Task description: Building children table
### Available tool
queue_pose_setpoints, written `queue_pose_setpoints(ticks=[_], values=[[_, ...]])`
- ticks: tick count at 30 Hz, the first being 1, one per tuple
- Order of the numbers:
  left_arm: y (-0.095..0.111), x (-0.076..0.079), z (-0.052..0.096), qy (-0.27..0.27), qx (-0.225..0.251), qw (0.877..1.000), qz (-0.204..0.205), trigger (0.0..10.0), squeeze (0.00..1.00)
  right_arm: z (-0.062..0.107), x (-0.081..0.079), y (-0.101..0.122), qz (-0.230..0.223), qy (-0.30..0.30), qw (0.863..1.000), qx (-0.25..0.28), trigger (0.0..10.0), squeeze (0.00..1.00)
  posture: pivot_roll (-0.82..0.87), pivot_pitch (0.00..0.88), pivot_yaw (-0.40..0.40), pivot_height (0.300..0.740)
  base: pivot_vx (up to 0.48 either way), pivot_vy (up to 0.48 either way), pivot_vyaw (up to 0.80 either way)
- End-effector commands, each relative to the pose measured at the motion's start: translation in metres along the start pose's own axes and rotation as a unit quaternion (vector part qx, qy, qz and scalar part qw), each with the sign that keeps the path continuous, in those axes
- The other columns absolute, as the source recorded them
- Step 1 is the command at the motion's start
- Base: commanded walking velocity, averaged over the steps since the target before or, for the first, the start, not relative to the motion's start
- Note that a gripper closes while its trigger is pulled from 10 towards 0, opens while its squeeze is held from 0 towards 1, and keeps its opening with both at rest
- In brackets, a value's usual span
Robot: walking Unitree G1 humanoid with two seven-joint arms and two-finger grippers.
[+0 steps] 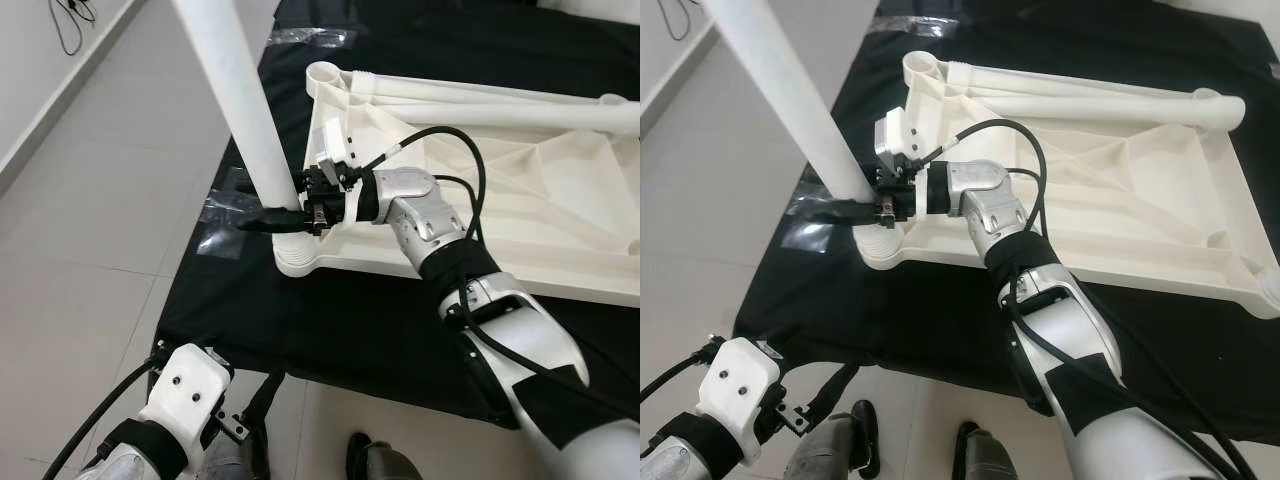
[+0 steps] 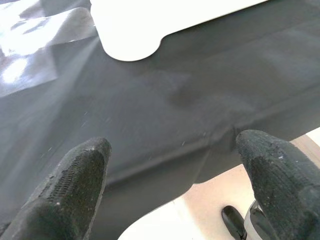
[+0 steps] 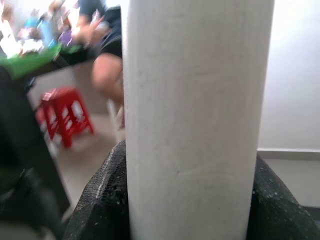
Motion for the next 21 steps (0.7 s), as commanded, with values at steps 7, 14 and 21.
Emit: queue_pose_setpoints(ticks=[7, 14, 21], values=[[-0.008, 0.003, 0.002, -0.005, -0.017, 1.000, 0.002, 10.0, 0.00, 0.002, 0.015, -0.010, -0.031, -0.089, 0.994, 0.056, 10.0, 0.00, 0.09, 0.284, -0.050, 0.740, 0.000, 0.000, 0.00], [-0.008, 0.003, 0.003, -0.006, -0.017, 1.000, 0.001, 10.0, 0.00, 0.012, 0.009, -0.016, -0.050, -0.098, 0.988, 0.106, 10.0, 0.00, 0.09, 0.284, -0.047, 0.740, 0.000, 0.000, 0.00], [-0.008, 0.003, 0.003, -0.008, -0.018, 1.000, 0.001, 10.0, 0.00, 0.023, 0.005, -0.036, -0.031, -0.114, 0.990, 0.077, 10.0, 0.00, 0.09, 0.287, -0.043, 0.740, 0.000, 0.000, 0.00]])
Point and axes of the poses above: a point about 5 cm out from each wrist's last joint towards the gripper, its own z axis pointing back from the gripper into the wrist, its own y axis along the axis of the wrist's last joint, x = y × z, the point moved 6 cm from there along -z, pointing out of the wrist towards the gripper, and after that the axes turned 6 degrees about -z, right-handed, at the moved point
